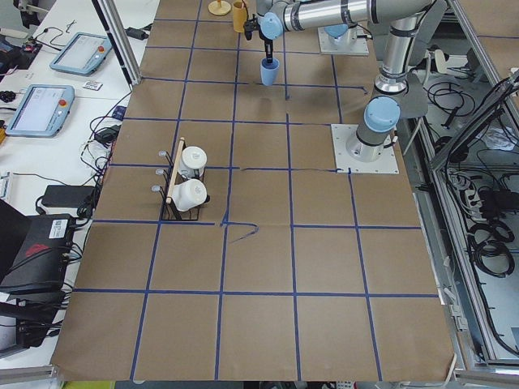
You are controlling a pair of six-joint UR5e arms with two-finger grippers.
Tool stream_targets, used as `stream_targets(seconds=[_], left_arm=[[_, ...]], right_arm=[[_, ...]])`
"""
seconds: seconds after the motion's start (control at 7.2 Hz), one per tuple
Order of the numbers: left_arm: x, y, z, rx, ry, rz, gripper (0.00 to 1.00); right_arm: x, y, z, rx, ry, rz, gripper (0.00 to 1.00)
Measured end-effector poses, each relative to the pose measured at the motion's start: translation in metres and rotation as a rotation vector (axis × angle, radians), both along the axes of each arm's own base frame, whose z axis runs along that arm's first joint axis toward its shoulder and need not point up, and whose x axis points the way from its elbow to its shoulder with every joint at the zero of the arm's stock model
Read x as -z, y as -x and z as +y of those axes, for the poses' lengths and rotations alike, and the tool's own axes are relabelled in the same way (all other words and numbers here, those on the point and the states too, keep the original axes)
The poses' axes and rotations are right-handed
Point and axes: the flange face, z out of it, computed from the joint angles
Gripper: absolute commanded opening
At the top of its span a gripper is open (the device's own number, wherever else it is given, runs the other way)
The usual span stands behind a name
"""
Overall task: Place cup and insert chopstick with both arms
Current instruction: 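Carry the blue cup to center with left while right grasps chopstick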
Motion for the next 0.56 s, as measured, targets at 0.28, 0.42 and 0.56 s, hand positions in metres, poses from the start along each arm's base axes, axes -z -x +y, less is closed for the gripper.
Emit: stream_targets(seconds=[0.28,0.42,0.56], left_arm=[[0.022,0.021,0.009,0.033,0.0,-0.005,0.0],[0.034,0.025,0.006,0.038,0.01,0.001,0.0],[0.042,0.028,0.004,0.042,0.013,0.002,0.99]], right_arm=[[0.001,0.001,0.001,-0.002,-0.008,0.006,0.41],[0.0,0.001,0.001,-0.002,-0.01,0.008,0.32],[0.001,0.001,0.001,0.0,-0.014,0.006,0.22]])
